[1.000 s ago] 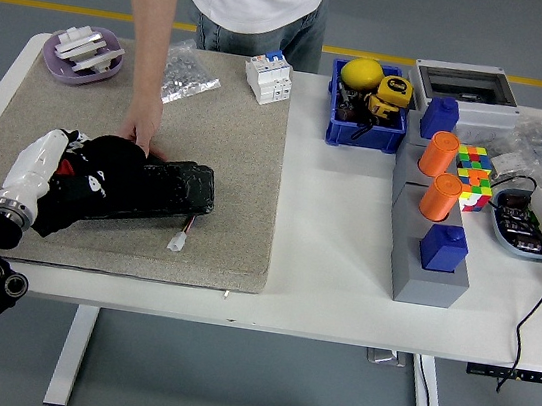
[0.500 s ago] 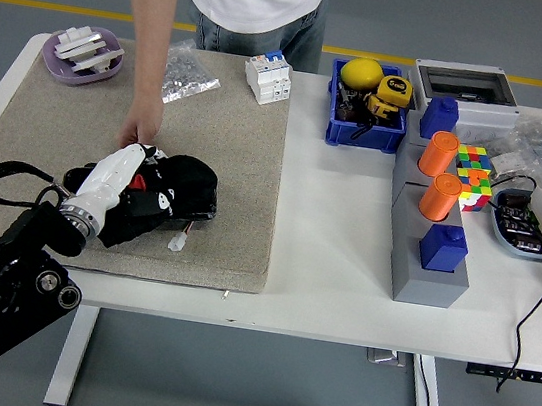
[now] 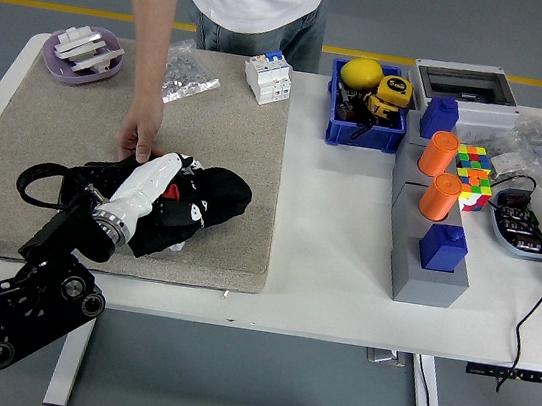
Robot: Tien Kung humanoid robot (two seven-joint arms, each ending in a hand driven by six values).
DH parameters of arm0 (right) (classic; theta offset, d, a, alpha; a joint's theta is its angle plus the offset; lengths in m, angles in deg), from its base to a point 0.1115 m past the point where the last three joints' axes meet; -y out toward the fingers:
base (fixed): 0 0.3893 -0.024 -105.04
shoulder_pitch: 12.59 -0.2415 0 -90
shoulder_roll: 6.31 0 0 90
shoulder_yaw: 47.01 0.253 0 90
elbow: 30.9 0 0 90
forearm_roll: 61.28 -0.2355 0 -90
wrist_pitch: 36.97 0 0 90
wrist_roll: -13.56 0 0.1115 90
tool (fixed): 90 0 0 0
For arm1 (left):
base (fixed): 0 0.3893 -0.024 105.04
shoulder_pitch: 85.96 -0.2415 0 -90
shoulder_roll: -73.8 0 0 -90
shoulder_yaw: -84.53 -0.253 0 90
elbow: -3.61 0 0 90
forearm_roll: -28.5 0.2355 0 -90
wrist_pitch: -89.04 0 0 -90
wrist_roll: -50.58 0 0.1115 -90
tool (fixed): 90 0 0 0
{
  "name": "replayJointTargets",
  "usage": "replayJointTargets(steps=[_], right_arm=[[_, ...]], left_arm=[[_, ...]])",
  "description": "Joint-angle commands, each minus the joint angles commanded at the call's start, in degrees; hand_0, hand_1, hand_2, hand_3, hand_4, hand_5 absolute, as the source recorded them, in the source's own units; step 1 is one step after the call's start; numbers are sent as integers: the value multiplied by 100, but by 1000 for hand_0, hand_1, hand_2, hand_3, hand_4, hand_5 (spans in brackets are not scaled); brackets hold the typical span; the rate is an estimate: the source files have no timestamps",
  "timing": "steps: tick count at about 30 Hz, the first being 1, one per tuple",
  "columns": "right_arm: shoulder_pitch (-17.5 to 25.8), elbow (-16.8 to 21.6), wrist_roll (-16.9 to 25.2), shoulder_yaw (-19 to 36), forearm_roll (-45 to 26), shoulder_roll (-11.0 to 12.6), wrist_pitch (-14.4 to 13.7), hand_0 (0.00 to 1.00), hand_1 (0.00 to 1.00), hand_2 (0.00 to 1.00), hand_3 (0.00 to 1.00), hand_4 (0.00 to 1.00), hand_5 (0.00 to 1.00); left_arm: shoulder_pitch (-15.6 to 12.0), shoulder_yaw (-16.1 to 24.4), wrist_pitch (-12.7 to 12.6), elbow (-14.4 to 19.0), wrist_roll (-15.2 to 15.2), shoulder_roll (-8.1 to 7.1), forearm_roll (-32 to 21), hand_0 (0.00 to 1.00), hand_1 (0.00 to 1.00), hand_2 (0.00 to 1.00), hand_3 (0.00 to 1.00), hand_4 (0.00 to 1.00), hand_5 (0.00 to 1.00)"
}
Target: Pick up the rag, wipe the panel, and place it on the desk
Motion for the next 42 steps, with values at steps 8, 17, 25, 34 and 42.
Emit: replayJointTargets(steps=[8, 17, 25, 34, 42], right_arm=[[15, 0, 0, 57, 38, 5, -8, 714, 266, 630, 632, 998, 597], [45, 0, 7, 84, 54, 3, -7, 715, 266, 630, 632, 998, 599], [59, 0, 11, 89, 48, 2, -6, 715, 266, 630, 631, 998, 600], [59, 0, 9, 111, 61, 6, -7, 715, 266, 630, 632, 998, 600], [61, 0, 8, 111, 52, 16, -3, 713, 266, 629, 632, 998, 600]], left_arm=[[-176, 236, 20, -26, -13, -97, 73, 199, 138, 487, 447, 144, 2], [-460, 603, 36, -4, -37, -279, 259, 199, 140, 487, 448, 146, 2], [-678, 1067, 30, -31, -29, -395, 384, 200, 143, 488, 449, 149, 2], [-888, 1600, 19, -149, 3, -544, 580, 200, 146, 488, 449, 151, 2], [-1074, 1921, -48, -247, 36, -629, 694, 201, 147, 485, 448, 147, 2]])
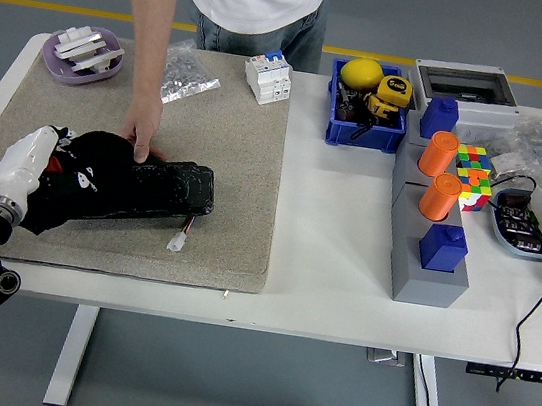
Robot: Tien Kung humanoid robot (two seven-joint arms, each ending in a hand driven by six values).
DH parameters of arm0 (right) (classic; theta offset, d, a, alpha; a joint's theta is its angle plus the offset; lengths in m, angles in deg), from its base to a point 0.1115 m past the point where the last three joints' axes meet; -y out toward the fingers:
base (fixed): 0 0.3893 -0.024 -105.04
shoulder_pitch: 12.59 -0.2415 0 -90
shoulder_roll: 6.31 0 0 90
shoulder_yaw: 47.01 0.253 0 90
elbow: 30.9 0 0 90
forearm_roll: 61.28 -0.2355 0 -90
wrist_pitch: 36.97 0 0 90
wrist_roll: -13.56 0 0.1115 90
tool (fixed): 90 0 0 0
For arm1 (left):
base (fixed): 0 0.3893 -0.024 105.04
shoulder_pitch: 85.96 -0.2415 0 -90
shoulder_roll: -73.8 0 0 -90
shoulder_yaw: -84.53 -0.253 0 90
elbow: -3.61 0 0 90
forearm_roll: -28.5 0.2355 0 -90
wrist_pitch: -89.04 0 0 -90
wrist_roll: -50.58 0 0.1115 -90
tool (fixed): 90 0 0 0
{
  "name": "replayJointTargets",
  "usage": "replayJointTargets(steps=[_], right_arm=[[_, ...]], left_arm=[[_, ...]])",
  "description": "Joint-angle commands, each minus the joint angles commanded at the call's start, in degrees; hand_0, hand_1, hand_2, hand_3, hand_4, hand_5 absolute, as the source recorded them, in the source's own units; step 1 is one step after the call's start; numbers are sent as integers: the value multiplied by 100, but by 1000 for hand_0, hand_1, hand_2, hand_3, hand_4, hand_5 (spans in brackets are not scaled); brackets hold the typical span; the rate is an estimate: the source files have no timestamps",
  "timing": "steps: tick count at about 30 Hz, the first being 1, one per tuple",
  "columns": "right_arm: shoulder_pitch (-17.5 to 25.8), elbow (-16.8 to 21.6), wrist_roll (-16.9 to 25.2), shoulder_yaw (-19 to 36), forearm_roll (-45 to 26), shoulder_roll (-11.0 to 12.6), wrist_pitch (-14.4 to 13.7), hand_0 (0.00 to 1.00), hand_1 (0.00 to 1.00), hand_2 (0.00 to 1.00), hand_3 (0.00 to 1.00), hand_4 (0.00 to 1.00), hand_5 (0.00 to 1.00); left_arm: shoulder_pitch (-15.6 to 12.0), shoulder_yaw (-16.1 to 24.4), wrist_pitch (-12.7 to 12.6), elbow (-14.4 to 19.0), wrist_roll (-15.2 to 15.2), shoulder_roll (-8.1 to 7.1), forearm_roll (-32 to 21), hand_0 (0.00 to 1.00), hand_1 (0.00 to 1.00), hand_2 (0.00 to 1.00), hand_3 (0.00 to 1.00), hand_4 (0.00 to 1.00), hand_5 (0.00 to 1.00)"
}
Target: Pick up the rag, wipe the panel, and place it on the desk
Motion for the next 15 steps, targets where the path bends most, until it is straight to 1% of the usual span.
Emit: replayJointTargets(steps=[10, 12, 15], right_arm=[[-9, 0, -4, -7, -13, 1, 3, 715, 266, 630, 632, 998, 600], [-9, 0, 3, -5, -18, -1, 2, 715, 266, 630, 632, 998, 600], [-10, 0, -2, 7, -4, -6, 1, 714, 266, 630, 631, 998, 600]], left_arm=[[-254, 307, -76, -14, -63, -73, 138, 201, 150, 485, 448, 148, 2], [-276, 359, -141, -17, -94, -74, 139, 201, 150, 485, 448, 148, 2], [-271, 324, -177, -19, -77, -82, 114, 201, 151, 483, 447, 145, 2]])
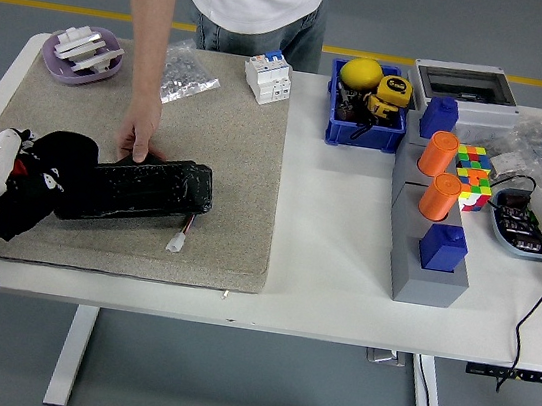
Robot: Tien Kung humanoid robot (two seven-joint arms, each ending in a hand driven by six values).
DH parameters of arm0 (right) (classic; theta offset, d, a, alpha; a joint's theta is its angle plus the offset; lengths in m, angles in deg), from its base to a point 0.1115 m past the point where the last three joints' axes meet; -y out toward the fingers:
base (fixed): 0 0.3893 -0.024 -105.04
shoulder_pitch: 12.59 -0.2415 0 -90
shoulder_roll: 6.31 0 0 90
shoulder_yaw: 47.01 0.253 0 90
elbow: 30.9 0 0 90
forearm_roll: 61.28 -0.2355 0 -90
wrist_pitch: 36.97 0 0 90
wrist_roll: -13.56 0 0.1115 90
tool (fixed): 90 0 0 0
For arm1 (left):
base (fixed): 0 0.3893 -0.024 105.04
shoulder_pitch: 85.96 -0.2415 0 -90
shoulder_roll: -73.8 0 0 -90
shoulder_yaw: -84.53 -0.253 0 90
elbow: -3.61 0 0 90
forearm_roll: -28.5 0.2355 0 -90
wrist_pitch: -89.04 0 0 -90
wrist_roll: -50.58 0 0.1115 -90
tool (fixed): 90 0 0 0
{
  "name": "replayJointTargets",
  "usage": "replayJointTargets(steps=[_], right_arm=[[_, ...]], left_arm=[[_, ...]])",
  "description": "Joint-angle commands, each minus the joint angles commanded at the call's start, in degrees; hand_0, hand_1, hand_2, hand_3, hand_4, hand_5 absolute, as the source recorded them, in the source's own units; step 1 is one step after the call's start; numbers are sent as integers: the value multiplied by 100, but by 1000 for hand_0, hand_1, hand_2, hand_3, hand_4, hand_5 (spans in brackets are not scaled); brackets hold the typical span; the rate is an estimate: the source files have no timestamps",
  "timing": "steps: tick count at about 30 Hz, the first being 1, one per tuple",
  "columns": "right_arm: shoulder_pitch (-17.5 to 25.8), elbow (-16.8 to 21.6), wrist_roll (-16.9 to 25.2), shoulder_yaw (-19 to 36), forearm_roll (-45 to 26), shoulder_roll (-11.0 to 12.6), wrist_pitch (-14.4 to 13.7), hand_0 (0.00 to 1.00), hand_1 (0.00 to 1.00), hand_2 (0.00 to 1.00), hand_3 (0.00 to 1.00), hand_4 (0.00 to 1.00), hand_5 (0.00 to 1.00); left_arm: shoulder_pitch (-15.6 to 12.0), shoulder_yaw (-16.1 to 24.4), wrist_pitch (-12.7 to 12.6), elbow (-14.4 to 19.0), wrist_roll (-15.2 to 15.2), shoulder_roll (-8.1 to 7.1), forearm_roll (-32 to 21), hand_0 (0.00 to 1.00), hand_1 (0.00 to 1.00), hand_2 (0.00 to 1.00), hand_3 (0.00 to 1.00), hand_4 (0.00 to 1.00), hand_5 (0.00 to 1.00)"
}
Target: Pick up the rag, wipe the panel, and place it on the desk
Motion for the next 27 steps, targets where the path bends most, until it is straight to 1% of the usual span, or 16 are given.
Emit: replayJointTargets(steps=[5, 10, 12, 14, 16, 22, 23, 27], right_arm=[[-8, 0, 1, 5, 11, -9, -2, 714, 266, 630, 631, 998, 600], [-18, 0, 4, -14, -2, -10, -1, 714, 266, 630, 632, 998, 599], [-24, 0, -2, 2, 13, -10, -3, 714, 266, 630, 632, 998, 599], [-26, 0, 2, 2, 11, -9, -3, 714, 266, 630, 632, 998, 599], [-36, 0, 1, -6, 13, -6, -4, 714, 266, 630, 632, 998, 601], [-43, 0, 2, -17, 11, -4, -3, 714, 266, 630, 633, 998, 602], [-44, 0, 1, -28, 6, -3, -2, 714, 266, 630, 633, 998, 602], [-46, 0, 0, -49, -4, 2, 0, 714, 266, 630, 633, 998, 602]], left_arm=[[76, -149, -23, 63, 7, 51, -46, 201, 151, 482, 447, 145, 2], [262, -419, -41, 117, 12, 174, -119, 202, 151, 481, 447, 146, 2], [389, -595, -43, 123, 2, 238, -153, 202, 151, 481, 447, 146, 2], [483, -735, -36, 107, -5, 272, -192, 202, 151, 481, 447, 146, 2], [622, -967, -9, 42, -26, 324, -244, 202, 151, 480, 446, 147, 2], [878, -1499, 27, -75, -50, 460, -366, 202, 152, 480, 445, 147, 2], [931, -1622, 46, -81, -64, 506, -381, 202, 152, 480, 445, 147, 2], [1079, -1901, 72, -71, -93, 635, -431, 202, 152, 480, 445, 147, 2]])
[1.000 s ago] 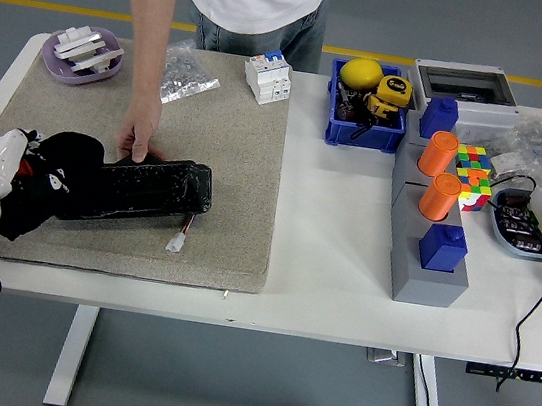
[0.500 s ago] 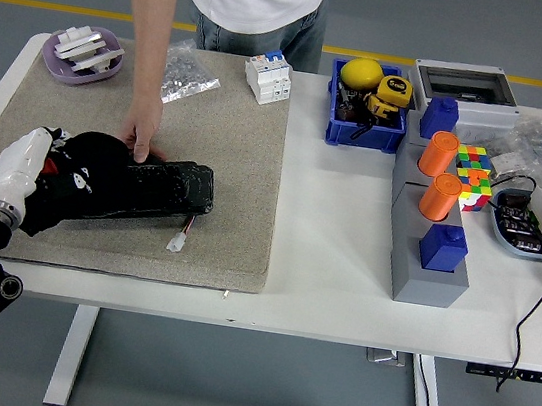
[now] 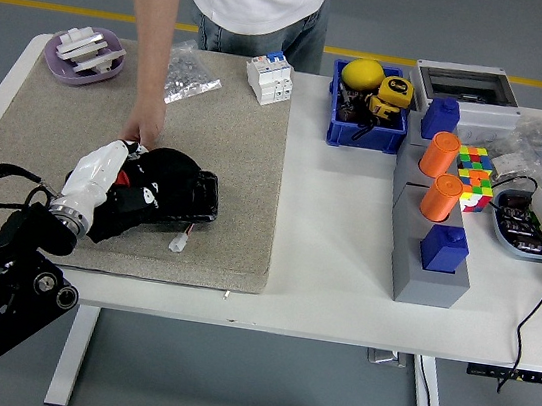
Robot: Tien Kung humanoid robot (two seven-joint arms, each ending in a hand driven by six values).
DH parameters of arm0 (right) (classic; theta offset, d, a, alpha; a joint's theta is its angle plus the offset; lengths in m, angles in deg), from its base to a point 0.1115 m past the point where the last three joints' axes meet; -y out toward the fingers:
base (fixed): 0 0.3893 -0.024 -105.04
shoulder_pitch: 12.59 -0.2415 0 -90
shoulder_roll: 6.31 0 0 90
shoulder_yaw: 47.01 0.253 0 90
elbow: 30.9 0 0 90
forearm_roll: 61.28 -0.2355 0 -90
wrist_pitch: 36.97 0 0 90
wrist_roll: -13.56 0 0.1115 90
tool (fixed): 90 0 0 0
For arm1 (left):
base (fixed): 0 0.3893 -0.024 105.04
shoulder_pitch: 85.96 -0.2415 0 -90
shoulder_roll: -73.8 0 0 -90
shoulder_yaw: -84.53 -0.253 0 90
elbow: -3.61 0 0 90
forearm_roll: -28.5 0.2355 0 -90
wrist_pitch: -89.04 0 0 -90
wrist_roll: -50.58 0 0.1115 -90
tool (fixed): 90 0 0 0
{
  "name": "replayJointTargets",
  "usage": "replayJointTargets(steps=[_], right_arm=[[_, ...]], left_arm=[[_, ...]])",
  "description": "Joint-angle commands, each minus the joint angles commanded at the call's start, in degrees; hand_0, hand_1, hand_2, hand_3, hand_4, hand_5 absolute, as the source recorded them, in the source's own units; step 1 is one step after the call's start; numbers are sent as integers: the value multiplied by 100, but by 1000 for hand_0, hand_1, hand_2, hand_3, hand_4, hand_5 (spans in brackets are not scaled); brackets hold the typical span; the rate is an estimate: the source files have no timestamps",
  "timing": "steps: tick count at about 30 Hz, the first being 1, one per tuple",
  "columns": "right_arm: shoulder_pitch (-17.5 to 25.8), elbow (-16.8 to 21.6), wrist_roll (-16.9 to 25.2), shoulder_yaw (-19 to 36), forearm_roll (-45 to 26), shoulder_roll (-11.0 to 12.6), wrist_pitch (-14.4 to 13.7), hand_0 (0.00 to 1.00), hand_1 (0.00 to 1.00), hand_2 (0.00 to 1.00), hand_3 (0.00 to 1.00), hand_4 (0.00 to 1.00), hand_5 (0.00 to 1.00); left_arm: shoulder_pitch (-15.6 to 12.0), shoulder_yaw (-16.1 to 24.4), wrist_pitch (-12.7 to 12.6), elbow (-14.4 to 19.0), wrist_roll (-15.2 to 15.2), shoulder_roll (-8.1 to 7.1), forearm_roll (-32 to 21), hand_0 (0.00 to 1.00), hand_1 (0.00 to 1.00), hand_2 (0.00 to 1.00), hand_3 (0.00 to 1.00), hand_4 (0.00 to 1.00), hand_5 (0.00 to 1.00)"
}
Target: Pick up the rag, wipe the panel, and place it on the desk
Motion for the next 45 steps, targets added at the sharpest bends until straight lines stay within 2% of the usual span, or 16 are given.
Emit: replayJointTargets(steps=[8, 12, 18, 28, 35, 45], right_arm=[[-2, 0, 1, -21, -3, 2, -1, 714, 265, 630, 633, 998, 602], [-1, 0, -2, -11, 16, 0, -6, 714, 265, 630, 633, 998, 602], [4, 0, -2, -16, 25, -1, -9, 714, 266, 630, 633, 998, 602], [12, 0, 1, 3, 39, 2, -12, 714, 265, 630, 634, 998, 603], [22, 0, 2, 46, 58, 1, -13, 714, 264, 630, 634, 998, 602], [55, 0, 5, 96, 69, -4, -8, 714, 262, 630, 636, 998, 604]], left_arm=[[273, -408, 14, 132, -45, 171, -62, 202, 152, 479, 445, 150, 2], [348, -525, 18, 178, -60, 203, -77, 202, 152, 479, 445, 150, 2], [324, -496, 4, 192, -64, 198, -65, 202, 152, 479, 444, 150, 2], [114, -137, -23, 53, -64, 100, 1, 203, 152, 478, 444, 152, 2], [-164, 255, -21, 153, -76, -81, 144, 203, 152, 478, 444, 152, 2], [-607, 1001, -63, 123, -40, -301, 273, 202, 153, 478, 445, 153, 2]])
